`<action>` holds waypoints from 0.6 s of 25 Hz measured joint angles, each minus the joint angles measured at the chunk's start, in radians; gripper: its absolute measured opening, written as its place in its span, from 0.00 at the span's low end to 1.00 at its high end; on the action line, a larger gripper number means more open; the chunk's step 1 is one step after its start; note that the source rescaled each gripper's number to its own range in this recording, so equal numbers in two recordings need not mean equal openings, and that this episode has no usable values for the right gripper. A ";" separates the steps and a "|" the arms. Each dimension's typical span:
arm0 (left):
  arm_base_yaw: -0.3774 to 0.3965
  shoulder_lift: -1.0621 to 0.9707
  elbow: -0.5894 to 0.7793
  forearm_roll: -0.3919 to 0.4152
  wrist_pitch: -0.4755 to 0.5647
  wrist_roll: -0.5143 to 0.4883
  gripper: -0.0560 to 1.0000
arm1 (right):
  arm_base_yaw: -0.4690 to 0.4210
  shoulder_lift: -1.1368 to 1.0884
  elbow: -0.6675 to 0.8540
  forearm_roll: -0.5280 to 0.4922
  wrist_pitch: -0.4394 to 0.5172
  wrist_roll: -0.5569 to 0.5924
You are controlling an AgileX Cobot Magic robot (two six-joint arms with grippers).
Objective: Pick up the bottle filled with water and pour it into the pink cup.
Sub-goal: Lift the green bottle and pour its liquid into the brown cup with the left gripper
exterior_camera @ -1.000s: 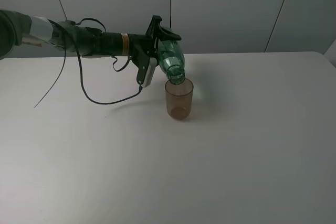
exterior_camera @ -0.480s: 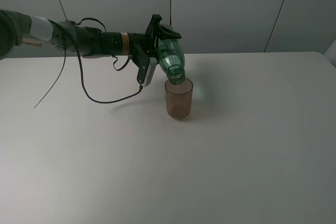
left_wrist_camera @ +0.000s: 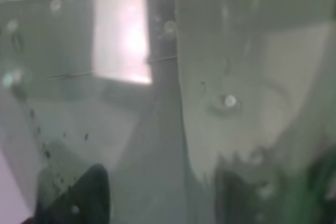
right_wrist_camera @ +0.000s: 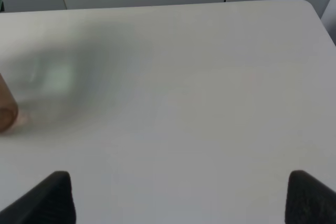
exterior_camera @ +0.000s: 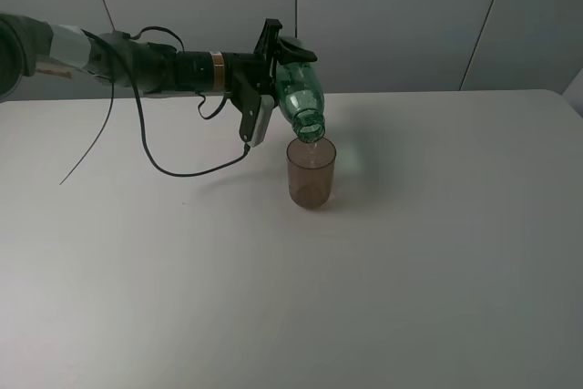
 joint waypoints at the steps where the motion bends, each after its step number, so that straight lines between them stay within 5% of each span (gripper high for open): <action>1: 0.000 -0.005 0.000 0.000 0.000 0.000 0.06 | 0.000 0.000 0.000 0.000 0.000 0.000; 15: 0.000 -0.025 0.000 -0.004 0.000 0.047 0.06 | 0.000 0.000 0.000 0.000 0.000 0.000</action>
